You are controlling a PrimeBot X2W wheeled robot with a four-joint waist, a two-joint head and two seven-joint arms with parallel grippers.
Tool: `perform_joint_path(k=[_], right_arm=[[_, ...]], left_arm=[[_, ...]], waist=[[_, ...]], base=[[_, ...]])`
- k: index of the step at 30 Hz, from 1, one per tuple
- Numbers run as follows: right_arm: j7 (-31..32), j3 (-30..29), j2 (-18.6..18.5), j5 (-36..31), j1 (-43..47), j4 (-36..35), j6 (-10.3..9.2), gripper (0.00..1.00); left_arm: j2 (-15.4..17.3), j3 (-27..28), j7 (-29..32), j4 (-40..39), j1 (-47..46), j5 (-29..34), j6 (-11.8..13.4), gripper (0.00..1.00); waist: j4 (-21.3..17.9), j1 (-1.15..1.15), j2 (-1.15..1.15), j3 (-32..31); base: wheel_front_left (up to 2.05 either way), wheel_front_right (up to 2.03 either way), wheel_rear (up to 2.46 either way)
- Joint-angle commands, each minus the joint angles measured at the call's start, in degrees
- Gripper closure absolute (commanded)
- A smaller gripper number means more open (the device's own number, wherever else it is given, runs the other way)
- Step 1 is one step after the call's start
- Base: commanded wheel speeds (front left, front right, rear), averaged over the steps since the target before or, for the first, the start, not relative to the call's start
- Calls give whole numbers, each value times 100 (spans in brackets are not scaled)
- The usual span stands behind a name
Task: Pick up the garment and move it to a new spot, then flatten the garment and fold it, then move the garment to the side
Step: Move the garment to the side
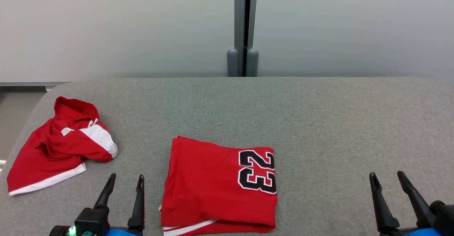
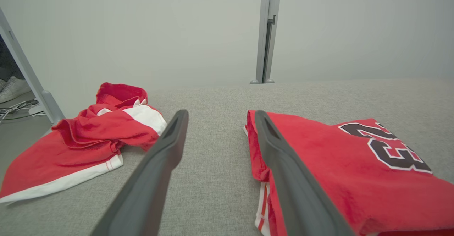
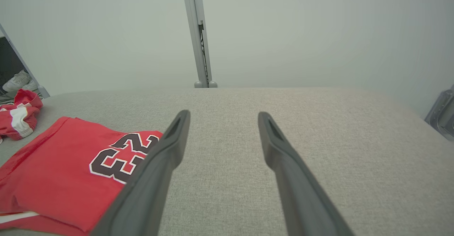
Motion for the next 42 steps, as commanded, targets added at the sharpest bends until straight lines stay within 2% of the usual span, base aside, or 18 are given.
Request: perform_joint_path(k=[1, 14, 21, 28, 34, 42], right_arm=[[22, -13, 16, -44, 62, -47, 1, 0], [136, -78, 65, -94, 87, -197, 1, 0], [266, 0, 33, -115, -163, -38, 1, 0], [267, 678, -27, 18, -583, 666, 1, 0], [127, 1447, -26, 304, -1222, 1648, 1, 0], [378, 1689, 48, 549, -1657, 2721, 1, 0]], left_arm=[[26, 17, -9, 10, 34, -7, 18, 0], [48, 0, -62, -55, -141, -19, 40, 0], [-18, -57, -110, -212, -556, 120, 6, 0], [-158, -23, -148, -259, -1020, 199, -66, 0], [-319, 90, -153, -294, -1266, 278, -150, 0], [-506, 281, -155, -329, -1267, 433, -247, 0]], waist=[[-3, 0, 1, 2], [55, 0, 1, 64], [347, 0, 1, 540], [675, 0, 1, 1065], [838, 0, 1, 1326], [942, 0, 1, 1377]], base=[[0, 0, 0], [0, 0, 0], [0, 0, 0], [0, 0, 0], [0, 0, 0], [0, 0, 0]])
